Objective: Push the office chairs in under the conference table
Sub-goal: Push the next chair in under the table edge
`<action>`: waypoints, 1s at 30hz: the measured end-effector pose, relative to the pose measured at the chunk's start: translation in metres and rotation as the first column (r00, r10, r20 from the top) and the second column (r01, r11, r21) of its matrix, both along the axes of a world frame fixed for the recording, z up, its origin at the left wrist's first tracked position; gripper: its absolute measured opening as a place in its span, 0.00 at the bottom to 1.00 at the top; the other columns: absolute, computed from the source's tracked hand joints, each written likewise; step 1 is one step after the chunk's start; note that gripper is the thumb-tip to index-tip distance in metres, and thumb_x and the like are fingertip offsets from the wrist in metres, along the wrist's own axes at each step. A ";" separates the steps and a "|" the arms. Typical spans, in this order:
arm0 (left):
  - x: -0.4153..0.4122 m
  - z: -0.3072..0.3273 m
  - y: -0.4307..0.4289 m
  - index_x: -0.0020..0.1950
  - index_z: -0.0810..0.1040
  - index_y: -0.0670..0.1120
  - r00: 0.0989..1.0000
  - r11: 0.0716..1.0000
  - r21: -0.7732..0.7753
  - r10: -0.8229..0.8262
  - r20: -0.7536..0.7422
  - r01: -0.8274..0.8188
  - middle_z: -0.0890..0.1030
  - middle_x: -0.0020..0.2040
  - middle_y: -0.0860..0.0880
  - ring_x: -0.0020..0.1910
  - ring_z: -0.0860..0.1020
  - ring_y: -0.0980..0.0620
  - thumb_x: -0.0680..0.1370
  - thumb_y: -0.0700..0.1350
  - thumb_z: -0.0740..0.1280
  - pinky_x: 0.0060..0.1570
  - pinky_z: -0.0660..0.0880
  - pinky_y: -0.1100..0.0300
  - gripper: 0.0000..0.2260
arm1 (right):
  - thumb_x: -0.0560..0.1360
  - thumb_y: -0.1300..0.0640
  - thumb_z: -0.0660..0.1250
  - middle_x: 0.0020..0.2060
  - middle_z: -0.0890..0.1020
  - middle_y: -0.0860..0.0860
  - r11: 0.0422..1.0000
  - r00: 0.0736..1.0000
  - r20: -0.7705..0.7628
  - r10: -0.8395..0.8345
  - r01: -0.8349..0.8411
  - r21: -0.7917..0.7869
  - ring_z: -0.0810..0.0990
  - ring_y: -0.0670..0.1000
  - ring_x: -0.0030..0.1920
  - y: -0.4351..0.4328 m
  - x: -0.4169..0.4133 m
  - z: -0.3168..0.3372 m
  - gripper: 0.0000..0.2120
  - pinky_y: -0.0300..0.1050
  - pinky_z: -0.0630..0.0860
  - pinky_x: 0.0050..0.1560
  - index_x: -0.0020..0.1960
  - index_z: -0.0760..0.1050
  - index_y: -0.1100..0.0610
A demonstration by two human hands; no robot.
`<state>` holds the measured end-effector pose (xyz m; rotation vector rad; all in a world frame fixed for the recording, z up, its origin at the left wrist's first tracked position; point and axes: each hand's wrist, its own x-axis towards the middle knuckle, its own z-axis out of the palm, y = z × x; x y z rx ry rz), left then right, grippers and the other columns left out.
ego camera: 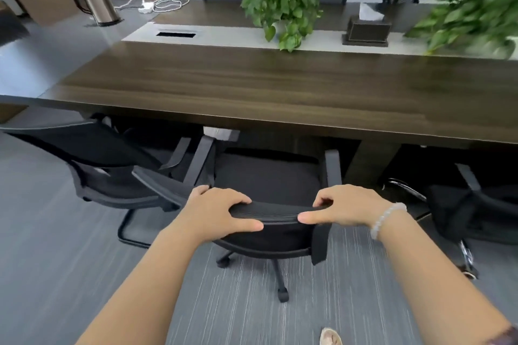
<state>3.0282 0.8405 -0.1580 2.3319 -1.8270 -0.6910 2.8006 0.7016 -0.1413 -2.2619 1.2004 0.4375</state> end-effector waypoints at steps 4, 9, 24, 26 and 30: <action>0.002 -0.001 0.002 0.62 0.74 0.61 0.996 0.991 -0.097 -0.086 0.034 0.089 0.77 0.59 0.64 0.59 0.73 0.63 0.60 0.79 0.55 0.70 0.58 0.54 0.37 | 0.61 0.21 0.59 0.47 0.77 0.41 0.997 0.998 0.000 -0.069 0.069 -0.030 0.74 0.46 0.51 0.016 -0.005 0.000 0.30 0.45 0.71 0.57 0.50 0.76 0.42; 0.001 -0.002 -0.007 0.60 0.76 0.61 0.993 0.979 -0.175 -0.094 0.076 0.106 0.78 0.58 0.65 0.61 0.71 0.64 0.64 0.76 0.56 0.73 0.48 0.50 0.32 | 0.55 0.20 0.62 0.59 0.70 0.51 0.965 0.959 0.109 -0.261 0.260 0.020 0.74 0.52 0.58 0.015 -0.010 -0.005 0.41 0.50 0.73 0.62 0.61 0.76 0.43; -0.006 -0.010 -0.120 0.58 0.76 0.62 0.978 0.963 -0.210 -0.135 0.161 0.167 0.80 0.56 0.62 0.55 0.75 0.60 0.60 0.80 0.45 0.59 0.64 0.59 0.39 | 0.60 0.26 0.67 0.59 0.70 0.51 0.934 0.909 0.233 -0.347 0.358 -0.006 0.67 0.49 0.63 -0.083 -0.025 -0.013 0.36 0.48 0.68 0.64 0.61 0.77 0.46; -0.011 -0.011 -0.141 0.58 0.76 0.62 0.977 0.967 -0.194 -0.134 0.167 0.166 0.80 0.55 0.62 0.55 0.75 0.60 0.62 0.79 0.48 0.59 0.65 0.59 0.36 | 0.55 0.23 0.66 0.59 0.71 0.50 0.932 0.904 0.246 -0.350 0.364 -0.009 0.66 0.47 0.63 -0.104 -0.032 -0.017 0.38 0.48 0.67 0.64 0.58 0.78 0.44; -0.026 -0.010 -0.178 0.59 0.76 0.61 0.978 0.976 -0.154 -0.131 0.162 0.156 0.80 0.56 0.61 0.56 0.75 0.58 0.65 0.77 0.51 0.59 0.65 0.58 0.33 | 0.51 0.20 0.65 0.57 0.74 0.47 0.934 0.898 0.283 -0.337 0.358 -0.022 0.66 0.46 0.61 -0.144 -0.047 -0.021 0.39 0.45 0.67 0.63 0.54 0.78 0.42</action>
